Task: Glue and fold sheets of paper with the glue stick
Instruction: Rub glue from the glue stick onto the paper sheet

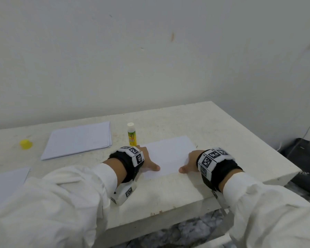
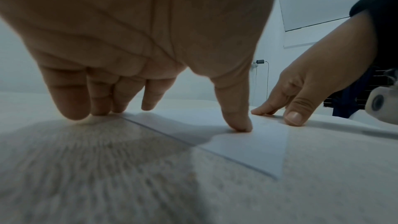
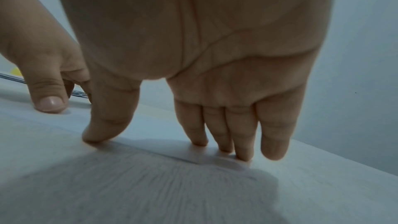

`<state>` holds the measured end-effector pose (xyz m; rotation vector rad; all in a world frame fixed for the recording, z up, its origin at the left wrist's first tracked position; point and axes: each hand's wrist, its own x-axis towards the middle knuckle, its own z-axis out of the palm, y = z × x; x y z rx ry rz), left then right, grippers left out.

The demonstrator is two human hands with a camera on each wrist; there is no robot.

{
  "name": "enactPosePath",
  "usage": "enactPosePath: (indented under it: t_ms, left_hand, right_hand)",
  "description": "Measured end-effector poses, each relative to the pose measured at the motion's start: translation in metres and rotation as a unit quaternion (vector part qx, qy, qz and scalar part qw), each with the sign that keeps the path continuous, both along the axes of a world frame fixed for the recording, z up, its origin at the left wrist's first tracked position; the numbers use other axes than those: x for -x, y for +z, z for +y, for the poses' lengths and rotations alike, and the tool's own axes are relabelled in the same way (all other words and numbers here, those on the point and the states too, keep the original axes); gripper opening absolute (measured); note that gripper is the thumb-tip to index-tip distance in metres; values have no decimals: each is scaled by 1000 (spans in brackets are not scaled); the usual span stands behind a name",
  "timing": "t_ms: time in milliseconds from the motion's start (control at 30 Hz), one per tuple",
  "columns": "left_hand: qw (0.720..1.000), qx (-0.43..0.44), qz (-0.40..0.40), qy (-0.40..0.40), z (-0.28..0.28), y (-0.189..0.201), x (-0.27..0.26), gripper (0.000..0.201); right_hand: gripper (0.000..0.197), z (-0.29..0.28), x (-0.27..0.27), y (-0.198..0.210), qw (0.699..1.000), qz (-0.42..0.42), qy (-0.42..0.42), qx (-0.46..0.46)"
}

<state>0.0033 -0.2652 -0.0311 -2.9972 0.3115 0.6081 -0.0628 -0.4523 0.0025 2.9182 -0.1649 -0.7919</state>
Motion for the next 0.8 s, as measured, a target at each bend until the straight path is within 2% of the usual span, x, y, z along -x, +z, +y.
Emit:
enactPosePath:
  t_ms: [333,800]
  left_hand:
    - [999,10,15,34,-2,-3,1,138]
    - [997,28,59,40,-11,19,16,131]
  right_hand:
    - [58,-7,3,1,1000,-3,-9,-9]
    - [63,-9,-1,-3,1000,-15,-10,5]
